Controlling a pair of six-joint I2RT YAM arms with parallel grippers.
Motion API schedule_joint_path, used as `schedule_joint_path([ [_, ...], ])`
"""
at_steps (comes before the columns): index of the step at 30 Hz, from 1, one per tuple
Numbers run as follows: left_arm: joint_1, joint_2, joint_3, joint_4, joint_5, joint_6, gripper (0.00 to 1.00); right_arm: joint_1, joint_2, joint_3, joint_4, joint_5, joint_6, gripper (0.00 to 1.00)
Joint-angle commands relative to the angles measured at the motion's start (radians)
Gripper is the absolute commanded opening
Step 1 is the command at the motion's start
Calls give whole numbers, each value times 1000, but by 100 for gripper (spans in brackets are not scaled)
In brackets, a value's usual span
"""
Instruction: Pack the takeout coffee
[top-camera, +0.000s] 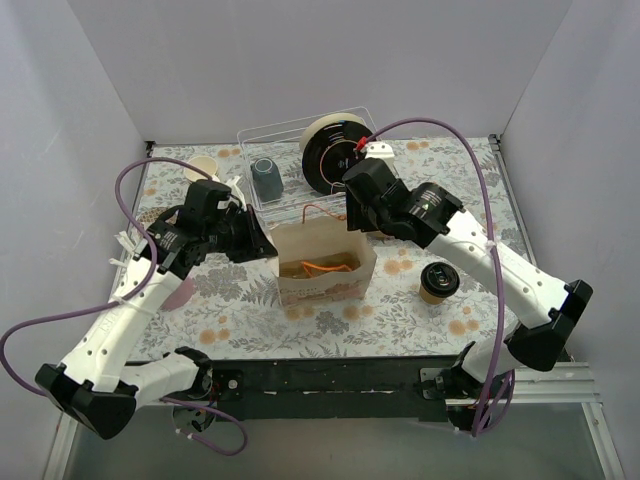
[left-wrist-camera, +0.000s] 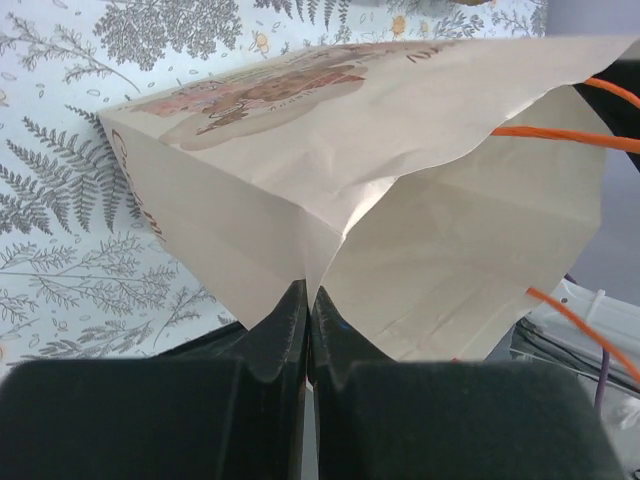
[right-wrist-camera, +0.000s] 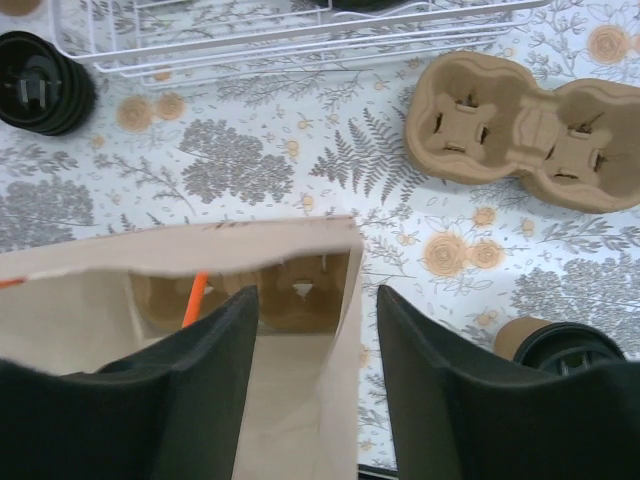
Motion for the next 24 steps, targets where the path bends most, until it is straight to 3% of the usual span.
schedule_joint_path([
  [1,0,-49,17,94,23,66,0,-47,11,-7,31,-54,-70,48],
  [9,0,-89,-20,166,51,99,0,-60,0,-12,51,-111,-102,1],
  [14,-4,-207,-179,275,60,105,0,-32,-235,-265,377,-159,-175,1],
  [18,-6,-249,-242,324,80,146,0,12,-342,-354,497,-93,-232,1],
  [24,-7,-302,-264,437,60,256,0,63,-414,-492,670,-125,-382,1],
])
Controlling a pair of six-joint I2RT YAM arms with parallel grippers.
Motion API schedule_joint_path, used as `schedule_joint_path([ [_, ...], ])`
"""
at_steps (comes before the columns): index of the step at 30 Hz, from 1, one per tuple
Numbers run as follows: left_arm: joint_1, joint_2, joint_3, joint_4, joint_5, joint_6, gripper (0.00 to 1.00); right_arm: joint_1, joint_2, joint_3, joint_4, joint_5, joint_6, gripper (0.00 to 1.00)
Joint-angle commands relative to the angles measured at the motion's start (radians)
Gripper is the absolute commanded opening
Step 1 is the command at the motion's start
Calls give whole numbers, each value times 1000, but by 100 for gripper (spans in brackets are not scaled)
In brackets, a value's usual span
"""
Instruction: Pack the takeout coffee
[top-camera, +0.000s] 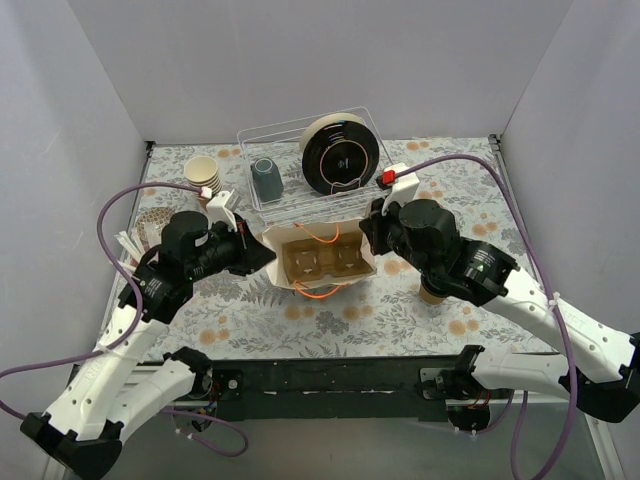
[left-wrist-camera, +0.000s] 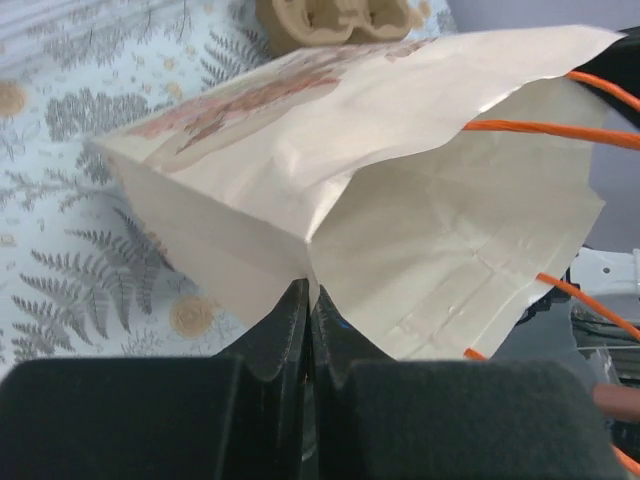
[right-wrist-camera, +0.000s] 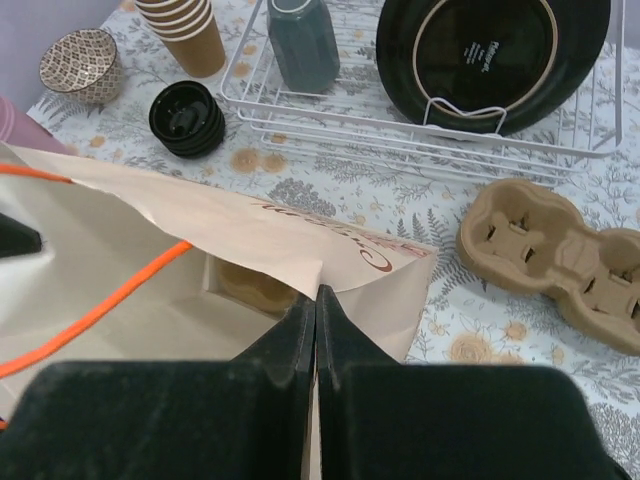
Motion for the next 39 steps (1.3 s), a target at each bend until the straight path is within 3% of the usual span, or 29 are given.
schedule_joint_path([
  [1,-6,-12,21,115,8,104,0,23,-17,-59,243,-16,-134,1],
  [4,-6,-4,2,128,38,113,0,30,-18,-79,290,-25,-177,1],
  [12,-12,-81,-96,202,61,136,0,46,-147,-349,512,-156,-269,1],
  [21,-30,-107,-142,193,142,220,0,80,-175,-386,529,-148,-341,1],
  [33,-32,-125,-183,202,147,329,0,180,-264,-494,609,-65,-507,1],
  [39,-32,-118,-174,192,123,319,0,189,-258,-472,591,-46,-490,1],
])
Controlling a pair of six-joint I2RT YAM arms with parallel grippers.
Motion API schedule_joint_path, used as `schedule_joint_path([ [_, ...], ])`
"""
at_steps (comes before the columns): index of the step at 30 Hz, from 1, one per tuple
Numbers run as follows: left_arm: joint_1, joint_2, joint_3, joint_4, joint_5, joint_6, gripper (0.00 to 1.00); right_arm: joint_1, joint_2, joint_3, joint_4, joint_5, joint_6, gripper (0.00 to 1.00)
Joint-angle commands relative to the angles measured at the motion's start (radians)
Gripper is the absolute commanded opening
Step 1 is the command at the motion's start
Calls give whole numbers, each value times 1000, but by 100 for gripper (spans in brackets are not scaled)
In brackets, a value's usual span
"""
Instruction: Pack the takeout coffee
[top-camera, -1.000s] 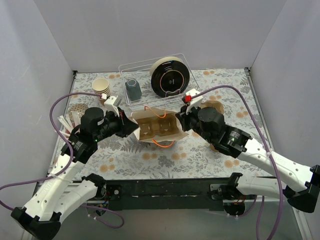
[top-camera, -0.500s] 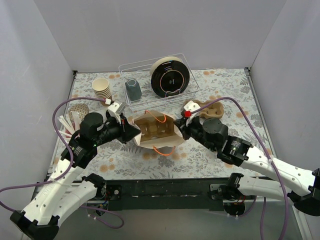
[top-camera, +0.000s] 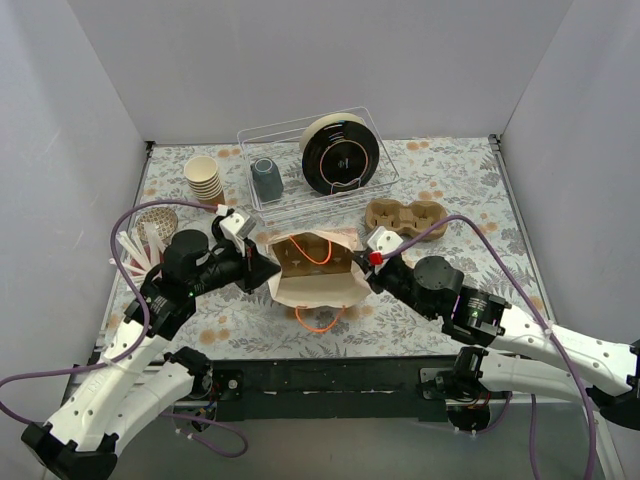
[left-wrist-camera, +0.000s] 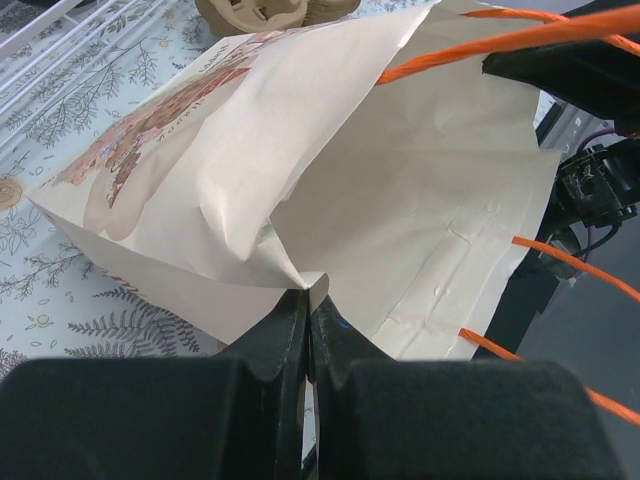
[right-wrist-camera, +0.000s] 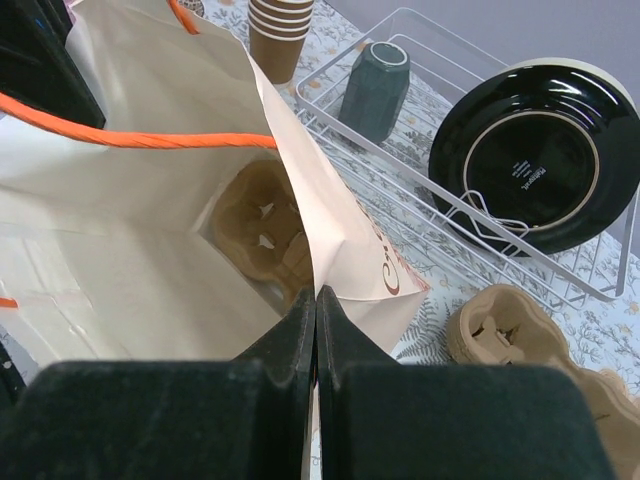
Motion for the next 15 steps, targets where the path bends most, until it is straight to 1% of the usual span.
schedule_joint_path([
  [1,-6,8,29,8,-11,-5,0,11,17,46,64,30,15,1],
  [3,-6,42,55,-25,-57,-23,0,11,42,82,-4,48,75,1],
  [4,-6,48,77,-36,-69,-34,7,11,58,112,-21,53,96,1],
  [6,-6,54,94,-64,-126,-80,25,11,62,111,-22,51,139,1],
  [7,-6,53,109,-74,-137,-94,30,11,54,97,-14,53,150,1],
  [9,-6,37,123,-100,-158,-131,37,11,45,85,4,60,164,1],
  [10,-6,31,130,-113,-174,-146,50,11,45,85,1,70,167,1],
  [12,-7,23,161,-153,-192,-195,53,11,49,91,-5,97,167,1],
  [13,-6,19,172,-168,-195,-215,57,11,51,94,-12,103,169,1],
  [14,-6,19,193,-198,-195,-230,62,11,52,97,-14,117,167,1],
  [15,-6,19,203,-211,-195,-252,65,13,57,97,-14,122,201,1],
])
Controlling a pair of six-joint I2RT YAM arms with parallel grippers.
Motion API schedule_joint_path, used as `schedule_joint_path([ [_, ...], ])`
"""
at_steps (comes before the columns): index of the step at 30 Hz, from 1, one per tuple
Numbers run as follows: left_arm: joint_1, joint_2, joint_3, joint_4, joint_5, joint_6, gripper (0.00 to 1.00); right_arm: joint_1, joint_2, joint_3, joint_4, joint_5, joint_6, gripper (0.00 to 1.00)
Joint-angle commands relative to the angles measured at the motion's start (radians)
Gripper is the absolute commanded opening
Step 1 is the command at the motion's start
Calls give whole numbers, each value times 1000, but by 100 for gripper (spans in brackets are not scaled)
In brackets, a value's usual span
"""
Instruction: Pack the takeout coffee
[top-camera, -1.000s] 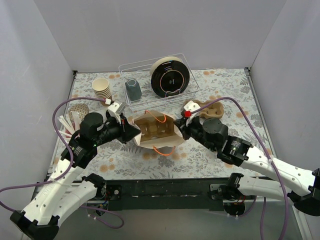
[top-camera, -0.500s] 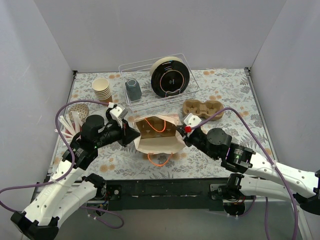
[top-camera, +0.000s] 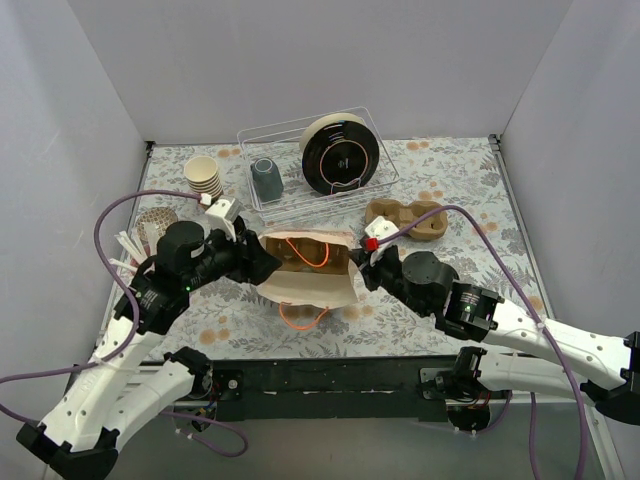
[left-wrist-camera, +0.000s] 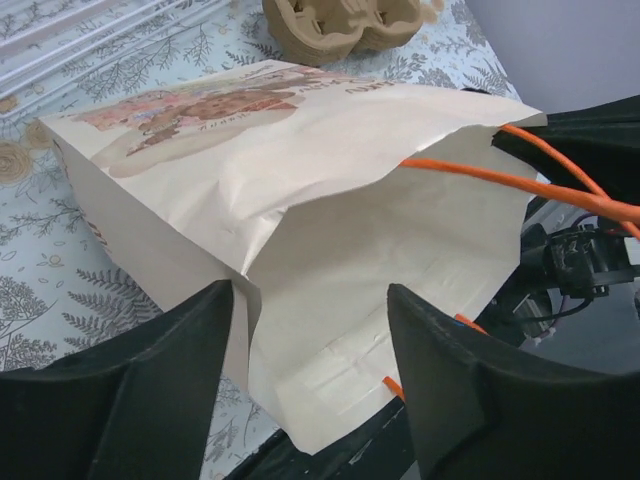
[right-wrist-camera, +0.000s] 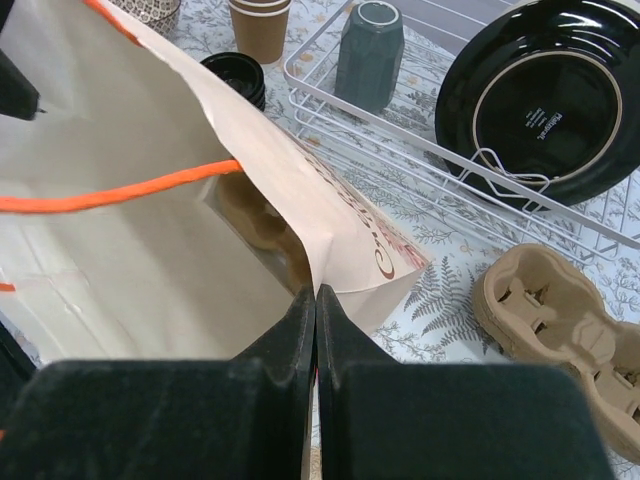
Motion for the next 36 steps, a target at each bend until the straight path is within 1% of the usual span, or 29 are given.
schedule_joint_path([
  [1,-5,-19,85,-92,-42,-99,66,8,-5,47,37,51,66,1],
  [3,-5,-8,108,-136,-73,-101,66,9,9,59,30,54,86,1],
  [4,-5,7,117,-152,-127,-90,65,8,12,62,30,54,104,1],
  [7,-5,38,174,-202,-223,-51,64,8,18,76,30,62,141,1],
  [9,-5,65,221,-230,-223,-21,64,8,25,97,-10,72,153,1],
  [13,-5,64,238,-248,-151,72,62,8,39,128,-41,81,169,1],
  [15,-5,37,232,-238,-94,170,58,8,47,137,-65,81,187,1],
  [18,-5,10,243,-226,-24,304,60,8,78,186,-142,97,228,1],
  [21,-5,32,273,-248,13,414,61,9,84,202,-164,92,262,1],
  [25,-5,59,287,-238,108,500,63,8,84,205,-187,95,296,1],
  [29,-5,84,269,-198,101,583,62,8,67,187,-165,79,298,1],
  [31,-7,104,273,-190,120,636,61,8,53,170,-159,71,290,1],
  [36,-5,173,287,-204,179,713,60,8,38,154,-168,66,288,1],
])
